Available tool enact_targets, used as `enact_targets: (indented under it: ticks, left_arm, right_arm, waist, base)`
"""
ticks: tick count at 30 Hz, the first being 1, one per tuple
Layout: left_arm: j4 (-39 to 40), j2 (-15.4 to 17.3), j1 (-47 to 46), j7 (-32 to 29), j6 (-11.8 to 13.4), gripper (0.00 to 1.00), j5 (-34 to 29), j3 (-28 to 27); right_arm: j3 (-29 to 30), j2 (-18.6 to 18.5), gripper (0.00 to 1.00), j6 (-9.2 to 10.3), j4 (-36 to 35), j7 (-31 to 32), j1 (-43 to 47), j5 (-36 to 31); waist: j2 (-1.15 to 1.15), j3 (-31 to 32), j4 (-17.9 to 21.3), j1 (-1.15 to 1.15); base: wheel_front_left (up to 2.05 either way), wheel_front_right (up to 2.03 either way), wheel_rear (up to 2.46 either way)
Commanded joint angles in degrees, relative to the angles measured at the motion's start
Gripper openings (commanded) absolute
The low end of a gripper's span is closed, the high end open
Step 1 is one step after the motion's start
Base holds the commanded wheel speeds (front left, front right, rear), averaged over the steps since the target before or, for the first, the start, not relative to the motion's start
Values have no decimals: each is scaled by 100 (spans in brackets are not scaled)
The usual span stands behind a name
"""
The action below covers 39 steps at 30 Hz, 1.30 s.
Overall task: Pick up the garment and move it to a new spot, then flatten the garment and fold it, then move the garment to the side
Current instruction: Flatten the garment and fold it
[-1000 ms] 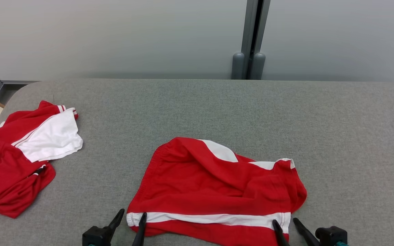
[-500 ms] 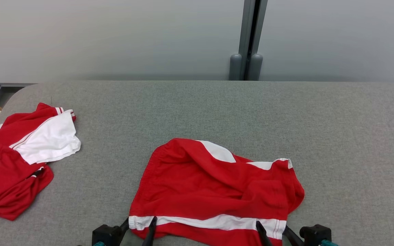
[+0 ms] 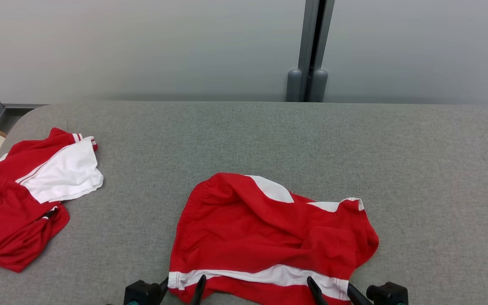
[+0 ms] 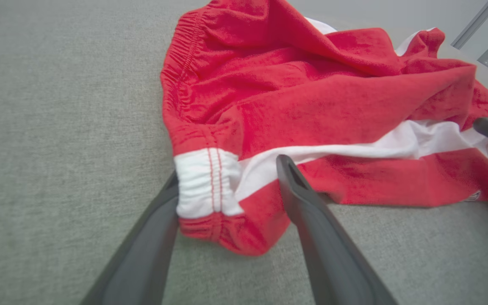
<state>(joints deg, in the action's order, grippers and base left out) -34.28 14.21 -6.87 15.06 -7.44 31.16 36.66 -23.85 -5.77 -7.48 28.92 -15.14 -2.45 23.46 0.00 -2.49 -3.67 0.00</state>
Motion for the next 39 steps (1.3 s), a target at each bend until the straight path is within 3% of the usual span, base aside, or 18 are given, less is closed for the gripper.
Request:
enact_targets:
  ticks: [1, 5, 6, 7, 8, 9, 10, 15, 26, 33, 39]
  left_arm:
    - [-30, 40, -77, 16, -4, 100, 11, 22]
    - [-324, 25, -201, 17, -4, 100, 67, 241]
    - [-394, -14, -220, 16, -4, 100, 142, 292]
    - [-457, -37, -231, 17, -4, 89, 192, 369]
    - [-509, -35, -276, 16, -4, 36, 235, 429]
    - [-540, -35, -318, 16, -4, 9, 290, 471]
    - [-561, -41, -354, 16, -4, 0, 343, 517]
    - [-331, 24, -496, 17, -5, 0, 573, 465]
    - [1015, 335, -957, 16, -5, 0, 749, 78]
    - [1290, 425, -2289, 2, -5, 0, 1046, 74]
    - [1112, 668, -4160, -263, -4, 0, 1371, 340]
  right_arm:
    - [-4, -49, 100, -3, -21, 0, 56, 11]
    - [36, -71, 98, -3, 72, 0, 92, -23]
    - [37, -59, 48, -3, 101, -1, 58, -28]
    - [38, -40, 37, -3, 126, -1, 21, -18]
    - [10, -24, 0, -3, 187, -1, -6, 4]
    - [-24, -12, 0, -3, 231, -1, -38, 15]
    - [-53, -3, 0, -3, 237, -1, -95, 10]
    - [-9, -7, 0, -3, -46, -2, -120, -65]
    - [224, -402, 0, -3, -1372, -2, -516, -295]
    - [605, -579, 0, -3, -1412, -1, -1907, -163]
    - [402, -781, 0, -3, -708, -1, -3937, -13]
  waist:
    - [0, -2, -2, 0]
    - [0, -22, 11, 0]
    - [0, -30, 11, 0]
    - [0, -32, 11, 0]
    - [0, -35, 11, 0]
    - [0, -36, 11, 0]
    - [0, -37, 9, 0]
    - [0, -14, -13, 0]
    - [0, -172, 46, 0]
    - [0, -643, 170, 0]
    - [0, -1301, 411, 0]
  base:
    - [0, 0, 0]
    - [0, 0, 0]
    - [0, 0, 0]
    - [0, 0, 0]
    - [0, 0, 0]
    - [0, 0, 0]
    - [0, 0, 0]
    - [0, 0, 0]
    - [0, 0, 0]
    - [0, 0, 0]
    - [0, 0, 0]
